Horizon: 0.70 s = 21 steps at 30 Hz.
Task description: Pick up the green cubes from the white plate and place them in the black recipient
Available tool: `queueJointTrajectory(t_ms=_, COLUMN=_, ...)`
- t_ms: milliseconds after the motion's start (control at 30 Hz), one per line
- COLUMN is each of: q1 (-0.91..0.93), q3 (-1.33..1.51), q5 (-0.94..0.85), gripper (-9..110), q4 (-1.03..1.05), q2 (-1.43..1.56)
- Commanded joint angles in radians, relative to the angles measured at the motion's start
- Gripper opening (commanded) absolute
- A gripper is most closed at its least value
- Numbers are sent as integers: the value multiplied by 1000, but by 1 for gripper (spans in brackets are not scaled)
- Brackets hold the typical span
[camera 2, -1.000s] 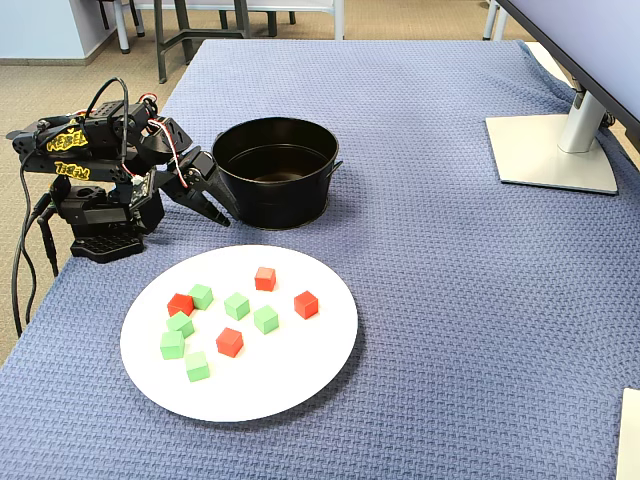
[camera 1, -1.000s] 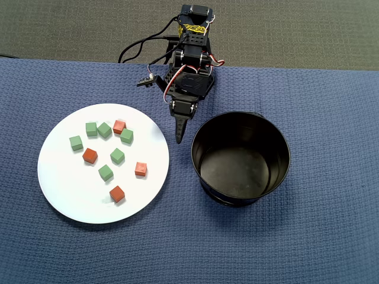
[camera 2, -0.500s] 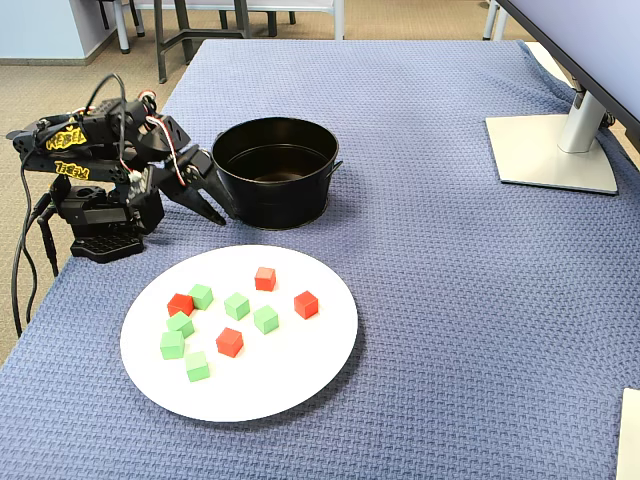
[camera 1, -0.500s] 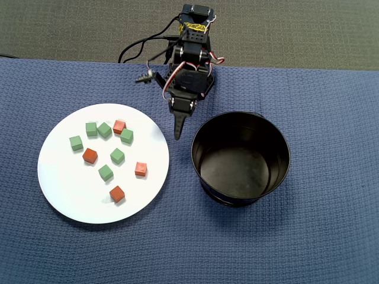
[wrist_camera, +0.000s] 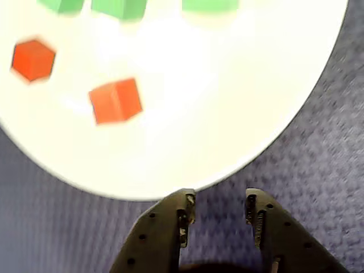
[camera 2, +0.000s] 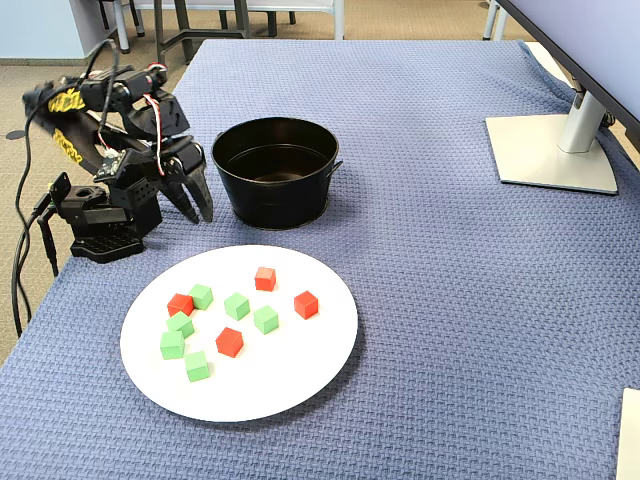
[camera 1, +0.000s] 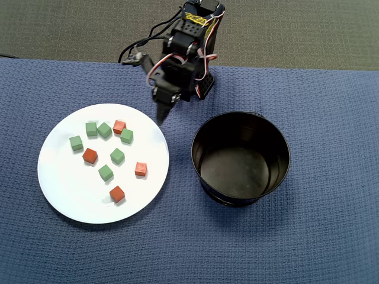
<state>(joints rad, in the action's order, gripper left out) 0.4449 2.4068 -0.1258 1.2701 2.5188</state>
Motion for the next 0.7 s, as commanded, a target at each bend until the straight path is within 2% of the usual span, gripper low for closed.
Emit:
queueJointTrajectory(t_ms=0, q1=118, q3=-213, q5=-114, gripper=5, q4=-14, q2=-287)
queueJointTrajectory(t_ms=100, q1=155, q3=-264, q5=-160, gripper=15, q4=-71, q2=-434)
queueJointTrajectory(t_ms=233, q1=206, q3=-364, q5=-160, gripper=22, q4=-57, q2=-606)
queueJointTrajectory(t_ms=433, q1=241, q3=-459, q5=-262, gripper=27, q4=6, q2=-701)
queueJointTrajectory(t_ms=667, q1=241, q3=-505, q5=-548, gripper=26, q4=55, q2=-782)
